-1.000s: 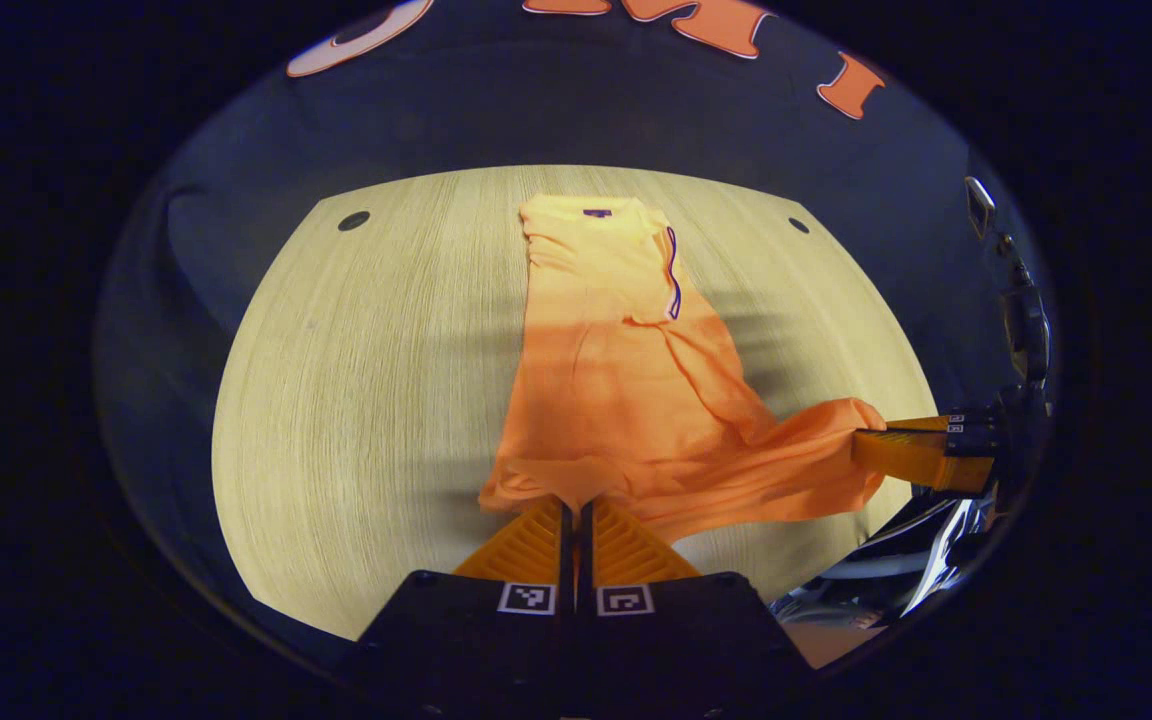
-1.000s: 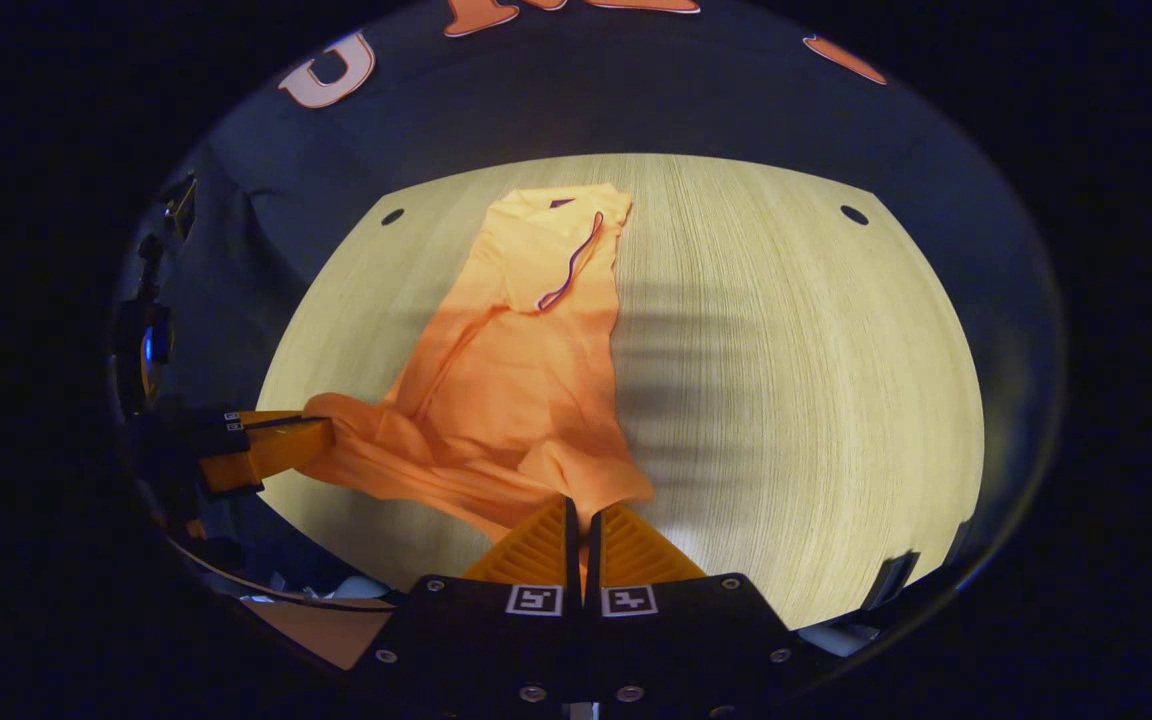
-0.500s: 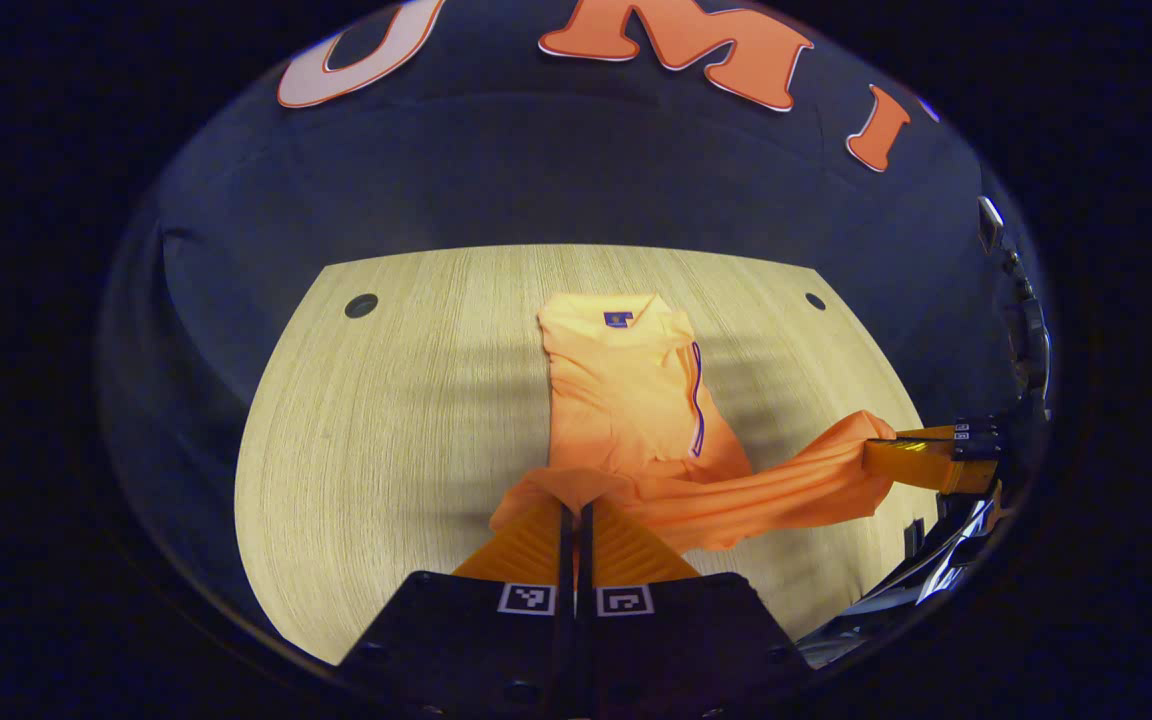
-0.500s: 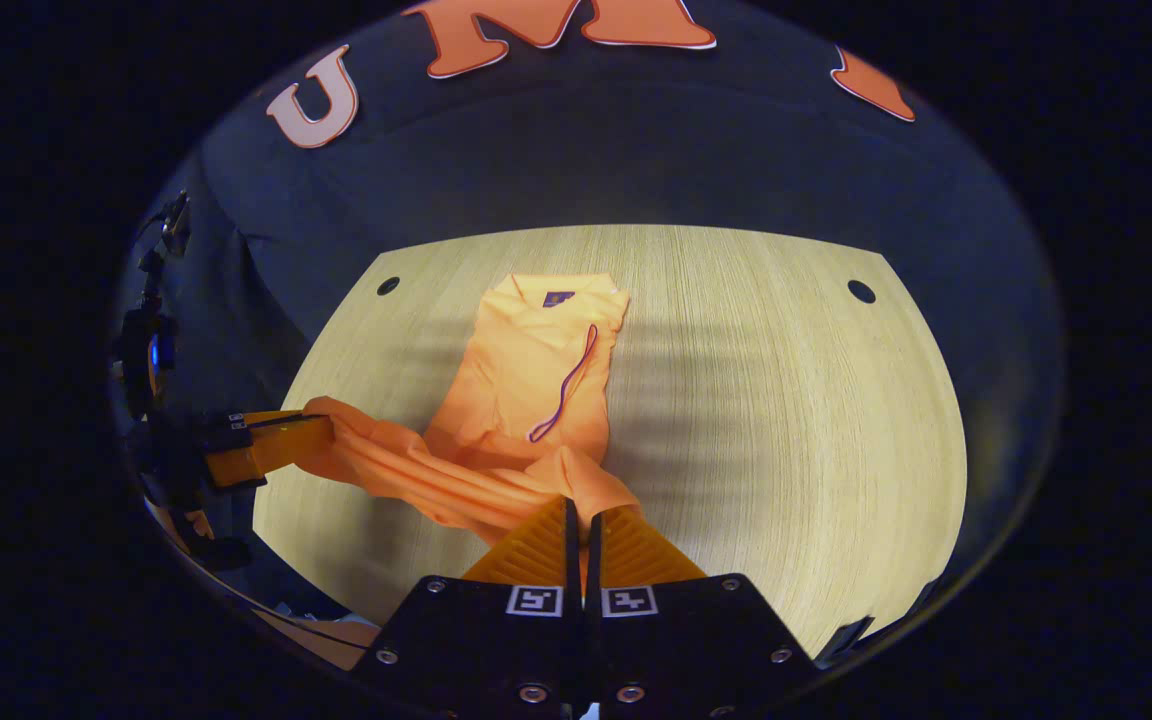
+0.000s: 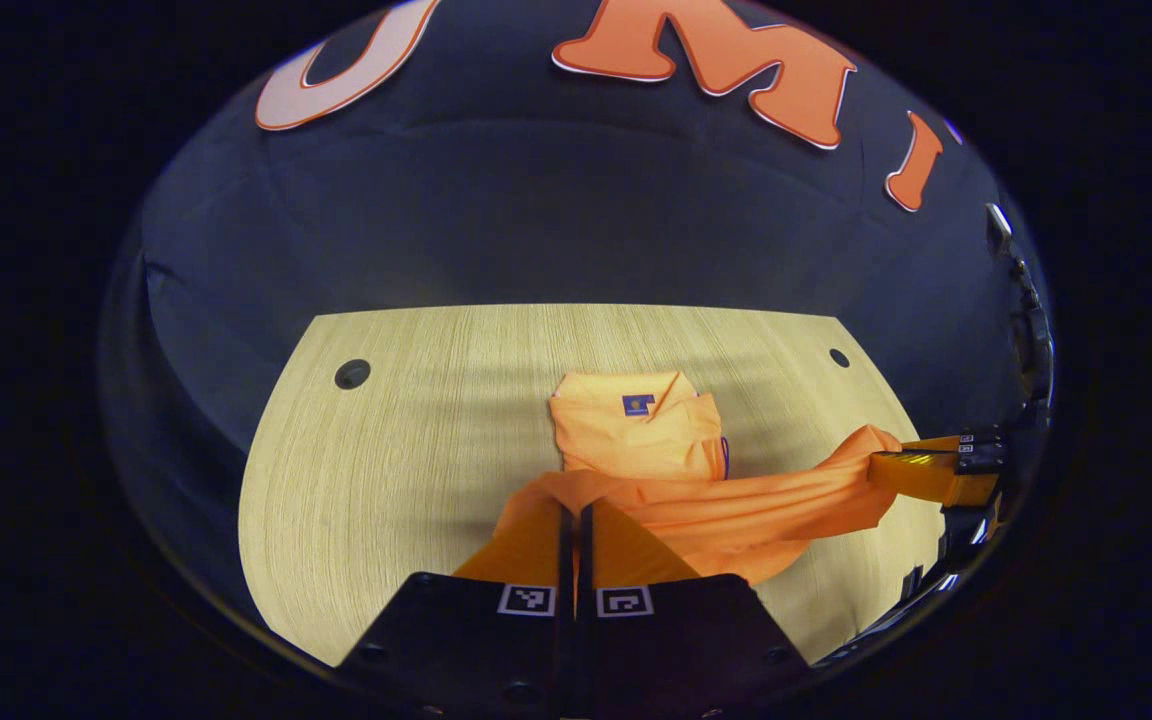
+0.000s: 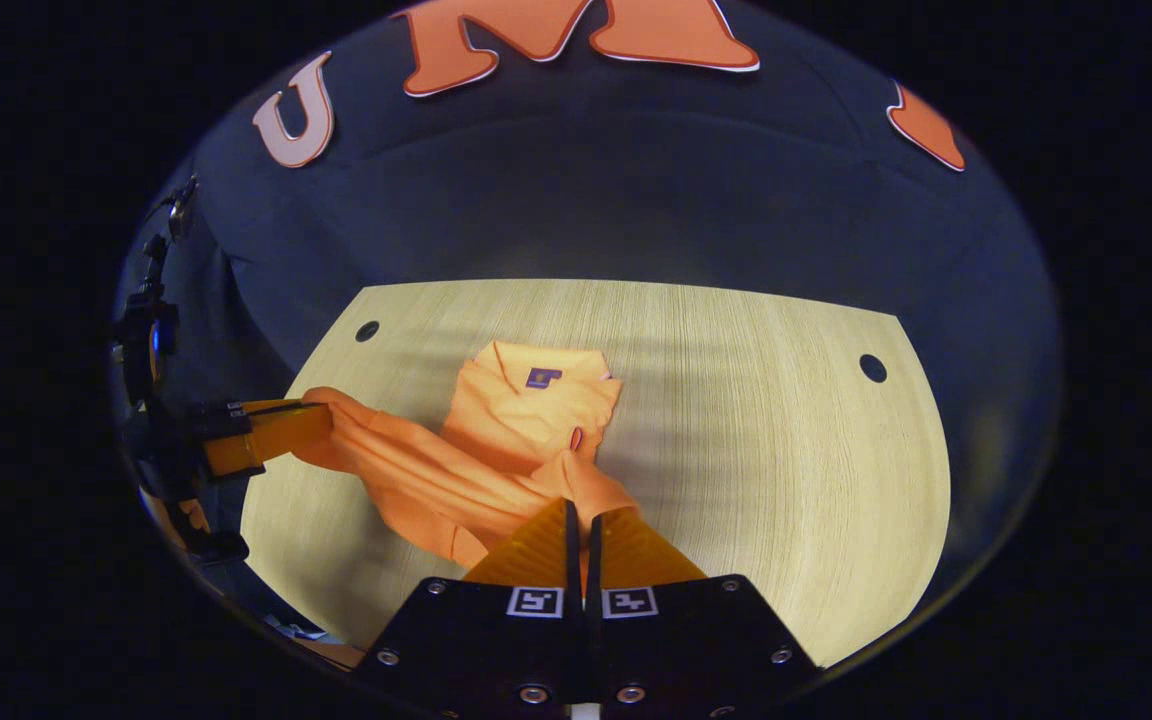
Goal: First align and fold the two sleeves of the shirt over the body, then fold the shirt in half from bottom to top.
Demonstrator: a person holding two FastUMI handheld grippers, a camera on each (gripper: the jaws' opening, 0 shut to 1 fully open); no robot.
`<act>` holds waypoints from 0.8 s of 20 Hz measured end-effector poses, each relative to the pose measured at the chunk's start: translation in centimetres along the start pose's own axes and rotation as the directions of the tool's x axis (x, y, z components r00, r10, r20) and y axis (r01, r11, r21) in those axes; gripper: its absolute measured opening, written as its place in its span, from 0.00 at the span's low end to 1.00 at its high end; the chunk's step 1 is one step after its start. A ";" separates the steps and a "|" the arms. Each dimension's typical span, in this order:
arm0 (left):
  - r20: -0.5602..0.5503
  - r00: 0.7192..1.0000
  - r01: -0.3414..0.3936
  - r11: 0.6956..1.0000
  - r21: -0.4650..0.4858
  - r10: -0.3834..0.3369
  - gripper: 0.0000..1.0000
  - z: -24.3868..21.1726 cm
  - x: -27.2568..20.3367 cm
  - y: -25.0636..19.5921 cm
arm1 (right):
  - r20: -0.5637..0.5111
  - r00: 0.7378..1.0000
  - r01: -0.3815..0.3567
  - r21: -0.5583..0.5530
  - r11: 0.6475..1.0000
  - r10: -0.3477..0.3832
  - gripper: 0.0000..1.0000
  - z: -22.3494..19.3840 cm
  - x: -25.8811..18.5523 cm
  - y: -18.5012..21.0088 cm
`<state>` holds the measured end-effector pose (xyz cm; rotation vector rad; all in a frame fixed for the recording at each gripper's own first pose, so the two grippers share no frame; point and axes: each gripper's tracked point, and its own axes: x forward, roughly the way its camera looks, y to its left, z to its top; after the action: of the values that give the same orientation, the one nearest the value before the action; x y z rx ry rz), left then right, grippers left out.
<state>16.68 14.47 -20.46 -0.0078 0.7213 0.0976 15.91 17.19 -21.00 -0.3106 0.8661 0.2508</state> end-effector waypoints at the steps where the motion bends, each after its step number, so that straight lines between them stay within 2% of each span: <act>1: 0.003 1.000 -0.002 1.000 0.005 0.002 0.01 0.5 0.8 0.2 | 0.000 1.000 0.001 0.004 1.000 -0.001 0.00 0.6 0.8 -0.1; 7: -0.017 1.000 -0.021 1.000 -0.016 0.021 0.01 2.6 6.2 2.0 | -0.019 1.000 0.015 0.034 0.999 -0.014 0.00 3.4 6.2 -1.2; 13: -0.050 0.998 -0.033 0.999 -0.033 0.031 0.01 3.5 11.7 3.5 | -0.067 0.997 0.040 0.051 0.998 -0.037 0.00 3.6 11.6 -2.4; 16: -0.077 0.996 -0.049 0.999 -0.023 0.047 0.00 3.1 14.1 4.5 | -0.081 0.997 0.022 0.086 0.996 -0.015 0.00 3.6 14.1 -2.2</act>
<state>28.87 20.25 -27.31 -0.0179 0.7968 0.1525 28.00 17.73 -29.36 -0.2493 0.9497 0.1839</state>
